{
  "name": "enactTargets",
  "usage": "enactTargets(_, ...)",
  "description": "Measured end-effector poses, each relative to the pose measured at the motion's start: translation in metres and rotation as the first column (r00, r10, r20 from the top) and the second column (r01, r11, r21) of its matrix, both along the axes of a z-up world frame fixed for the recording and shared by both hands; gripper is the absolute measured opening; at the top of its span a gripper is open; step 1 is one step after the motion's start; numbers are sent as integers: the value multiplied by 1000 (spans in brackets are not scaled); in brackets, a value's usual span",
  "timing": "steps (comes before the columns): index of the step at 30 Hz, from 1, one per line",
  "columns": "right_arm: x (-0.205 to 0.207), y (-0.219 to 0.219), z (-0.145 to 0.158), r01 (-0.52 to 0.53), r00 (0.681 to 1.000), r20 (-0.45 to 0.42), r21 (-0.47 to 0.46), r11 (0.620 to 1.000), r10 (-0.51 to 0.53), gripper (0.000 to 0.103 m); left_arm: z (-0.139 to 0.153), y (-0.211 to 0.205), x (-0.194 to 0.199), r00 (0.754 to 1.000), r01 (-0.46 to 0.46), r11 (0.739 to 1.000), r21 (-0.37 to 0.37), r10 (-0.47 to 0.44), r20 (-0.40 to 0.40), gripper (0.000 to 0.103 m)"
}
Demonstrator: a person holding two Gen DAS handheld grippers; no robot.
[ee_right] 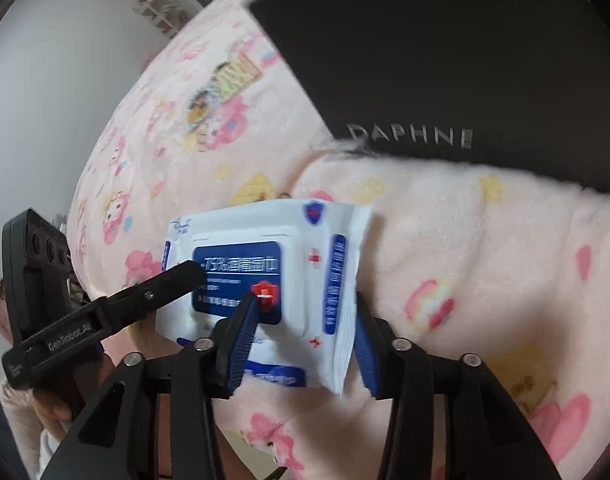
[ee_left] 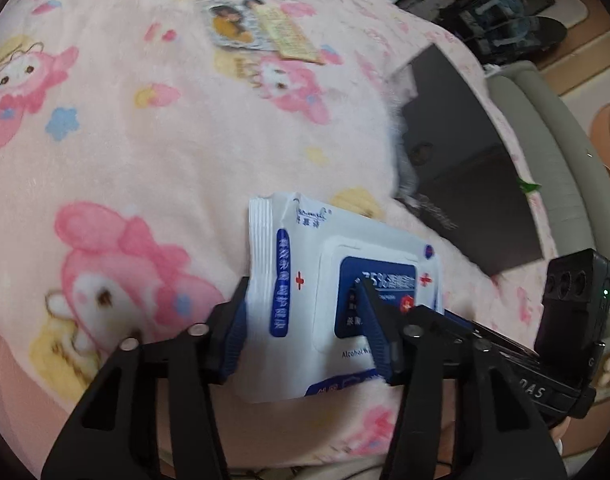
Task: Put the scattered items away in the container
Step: 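Carry the wet-wipes pack into the DAPHNE box and lower it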
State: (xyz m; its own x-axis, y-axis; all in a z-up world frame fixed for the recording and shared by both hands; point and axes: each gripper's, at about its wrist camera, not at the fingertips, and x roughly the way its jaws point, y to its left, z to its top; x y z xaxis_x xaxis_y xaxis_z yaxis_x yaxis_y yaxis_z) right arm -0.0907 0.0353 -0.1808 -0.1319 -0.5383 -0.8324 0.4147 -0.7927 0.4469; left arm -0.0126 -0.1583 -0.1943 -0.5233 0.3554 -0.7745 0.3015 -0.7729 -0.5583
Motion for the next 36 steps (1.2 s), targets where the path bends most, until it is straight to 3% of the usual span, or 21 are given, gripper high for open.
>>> enactTargets(5,9,13,26,13,999,-28,-39,999,-14,34,37,30,9,993,91,994,-57,-95,-65,45)
enactTargets(19,18,67,105,96,979,-164,-146,985,-120,34,121,79,8,952,169,969,-177,-207,-224,45)
enactTargets(26,19,96,130,128,965,-206,-167,978,-161,34,142,102,-2,934,205,955,-213,-256,-249,45)
enactTargets(36,12,130,138,190,947,-224,-187,964,-230,34,154,134,-28,911,264,935,-238,-323,-257,45)
